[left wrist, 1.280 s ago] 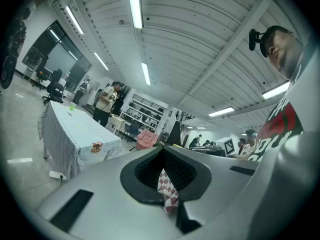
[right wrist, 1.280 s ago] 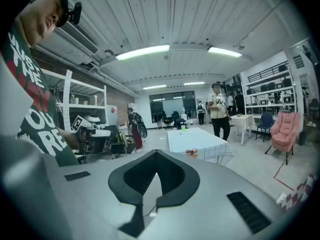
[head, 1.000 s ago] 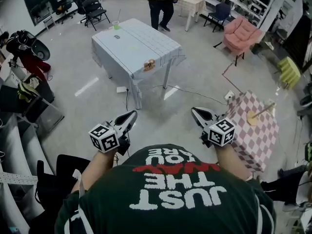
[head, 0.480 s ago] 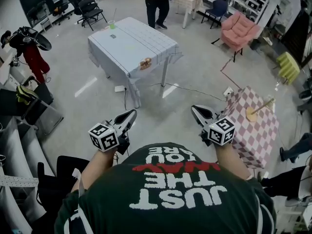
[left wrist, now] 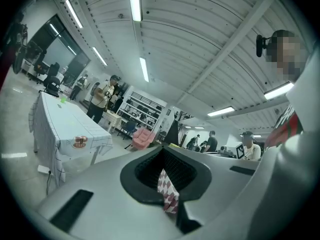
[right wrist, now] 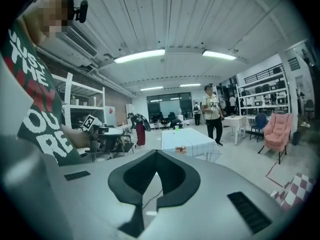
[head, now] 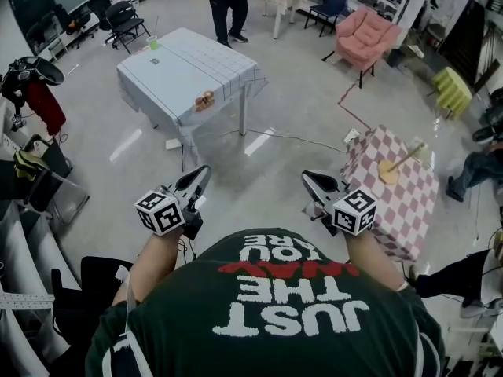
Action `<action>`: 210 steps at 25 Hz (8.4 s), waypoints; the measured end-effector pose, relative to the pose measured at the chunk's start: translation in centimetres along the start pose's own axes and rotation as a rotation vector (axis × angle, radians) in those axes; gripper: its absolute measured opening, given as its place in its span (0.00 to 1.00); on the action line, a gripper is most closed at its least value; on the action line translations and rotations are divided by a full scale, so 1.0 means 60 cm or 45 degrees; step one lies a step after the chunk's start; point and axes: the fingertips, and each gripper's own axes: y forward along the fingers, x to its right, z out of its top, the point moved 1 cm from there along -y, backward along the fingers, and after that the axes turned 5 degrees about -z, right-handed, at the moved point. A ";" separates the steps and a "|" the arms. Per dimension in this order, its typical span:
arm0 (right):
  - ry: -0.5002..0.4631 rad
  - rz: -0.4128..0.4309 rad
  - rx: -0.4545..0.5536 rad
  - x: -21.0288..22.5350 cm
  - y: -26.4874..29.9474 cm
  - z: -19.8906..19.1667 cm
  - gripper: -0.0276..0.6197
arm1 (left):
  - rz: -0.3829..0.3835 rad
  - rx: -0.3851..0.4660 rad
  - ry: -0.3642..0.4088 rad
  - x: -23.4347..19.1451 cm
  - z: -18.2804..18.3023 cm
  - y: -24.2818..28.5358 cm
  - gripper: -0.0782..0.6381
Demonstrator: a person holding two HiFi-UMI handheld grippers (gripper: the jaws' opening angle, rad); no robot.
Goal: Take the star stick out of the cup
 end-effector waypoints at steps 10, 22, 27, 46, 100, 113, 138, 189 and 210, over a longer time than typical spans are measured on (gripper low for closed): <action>0.031 0.021 -0.009 0.094 -0.027 -0.035 0.09 | 0.026 -0.047 -0.028 0.000 -0.031 0.108 0.11; 0.009 0.007 -0.057 0.256 0.237 0.010 0.09 | -0.011 -0.062 -0.096 -0.273 0.028 0.256 0.11; 0.034 0.023 -0.040 0.342 0.454 0.085 0.09 | -0.036 -0.095 -0.104 -0.471 0.124 0.339 0.11; -0.062 0.319 -0.090 0.534 0.966 0.262 0.09 | 0.199 0.050 -0.079 -0.875 0.358 0.432 0.11; -0.282 0.968 -0.159 0.584 2.042 0.377 0.09 | 0.954 -0.244 0.319 -1.816 0.705 0.495 0.21; -0.223 0.987 -0.173 0.592 2.166 0.294 0.09 | 0.837 -0.505 0.375 -2.021 0.626 0.565 0.27; -0.197 1.014 -0.205 0.596 2.179 0.250 0.09 | 0.810 -0.700 0.504 -2.069 0.604 0.596 0.27; -0.394 0.845 -0.005 0.486 1.857 0.582 0.09 | 0.880 -0.088 0.686 -1.581 1.035 0.460 0.12; -0.409 0.881 0.060 0.459 1.619 0.638 0.09 | 0.951 -0.068 0.736 -1.249 1.032 0.418 0.12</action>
